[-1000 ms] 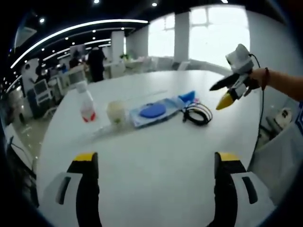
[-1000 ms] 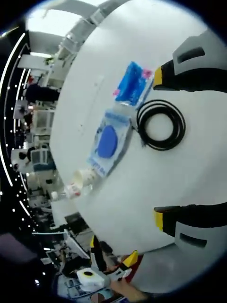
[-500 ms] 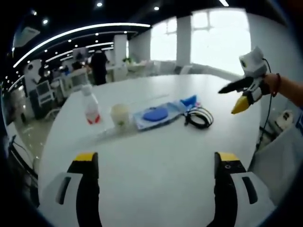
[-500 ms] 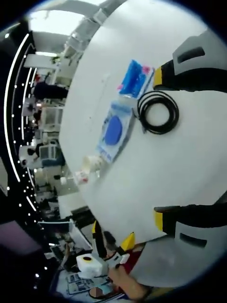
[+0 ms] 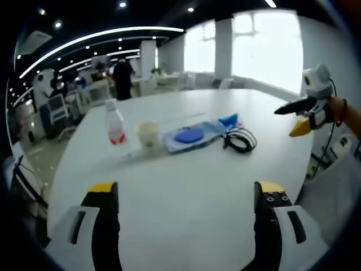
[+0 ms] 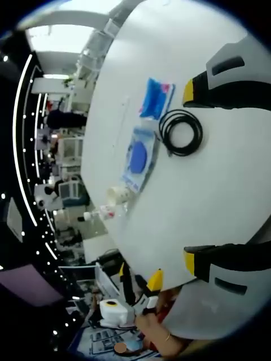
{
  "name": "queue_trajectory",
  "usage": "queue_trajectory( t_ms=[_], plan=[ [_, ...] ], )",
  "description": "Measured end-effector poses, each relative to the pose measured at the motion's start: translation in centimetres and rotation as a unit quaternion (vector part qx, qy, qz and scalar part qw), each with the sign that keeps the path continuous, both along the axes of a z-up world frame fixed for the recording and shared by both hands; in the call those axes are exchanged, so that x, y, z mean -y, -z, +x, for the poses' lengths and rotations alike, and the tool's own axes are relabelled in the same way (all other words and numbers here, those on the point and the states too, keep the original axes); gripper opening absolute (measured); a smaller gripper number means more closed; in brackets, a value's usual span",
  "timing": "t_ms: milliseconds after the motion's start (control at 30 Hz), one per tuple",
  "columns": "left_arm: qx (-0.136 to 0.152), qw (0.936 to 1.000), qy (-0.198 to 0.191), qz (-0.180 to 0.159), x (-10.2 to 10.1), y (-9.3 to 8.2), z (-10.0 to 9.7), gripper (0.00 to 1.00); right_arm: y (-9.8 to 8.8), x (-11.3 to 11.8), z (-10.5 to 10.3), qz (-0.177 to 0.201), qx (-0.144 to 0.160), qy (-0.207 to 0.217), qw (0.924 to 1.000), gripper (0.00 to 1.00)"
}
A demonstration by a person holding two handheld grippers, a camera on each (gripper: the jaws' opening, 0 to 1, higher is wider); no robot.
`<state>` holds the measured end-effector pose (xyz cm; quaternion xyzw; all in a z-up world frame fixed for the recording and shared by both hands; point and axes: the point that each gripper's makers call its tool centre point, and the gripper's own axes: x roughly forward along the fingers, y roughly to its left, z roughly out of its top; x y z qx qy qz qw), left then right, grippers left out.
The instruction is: Arrange the tabletop items into an orderly group along one side of the table until the central work area is clear of visible clutter.
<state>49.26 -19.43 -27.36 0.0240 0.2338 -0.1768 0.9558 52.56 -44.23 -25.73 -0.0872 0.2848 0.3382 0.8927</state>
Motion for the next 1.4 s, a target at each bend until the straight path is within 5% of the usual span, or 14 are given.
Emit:
queue_trajectory(
  t_ms=[333, 533, 967, 1400],
  plan=[
    [-0.001, 1.0, -0.003, 0.002, 0.0, 0.0, -1.0, 0.96, 1.2, -0.8, -2.3, 0.029, 0.003, 0.013, 0.9995, 1.0],
    [-0.001, 1.0, 0.002, 0.005, 0.3, 0.1, -1.1, 0.96, 1.5, -0.8, -2.9, 0.019, 0.031, 0.017, 0.9992, 1.0],
    [-0.011, 0.9999, 0.008, 0.006, 0.4, 0.8, -1.3, 0.95, 1.4, -1.9, -3.1, 0.059, 0.054, 0.025, 0.9965, 1.0],
    [-0.011, 0.9998, 0.013, 0.008, 0.7, 0.8, -1.6, 0.96, 2.6, -1.9, -3.5, 0.032, 0.049, 0.028, 0.9979, 1.0]
  ],
)
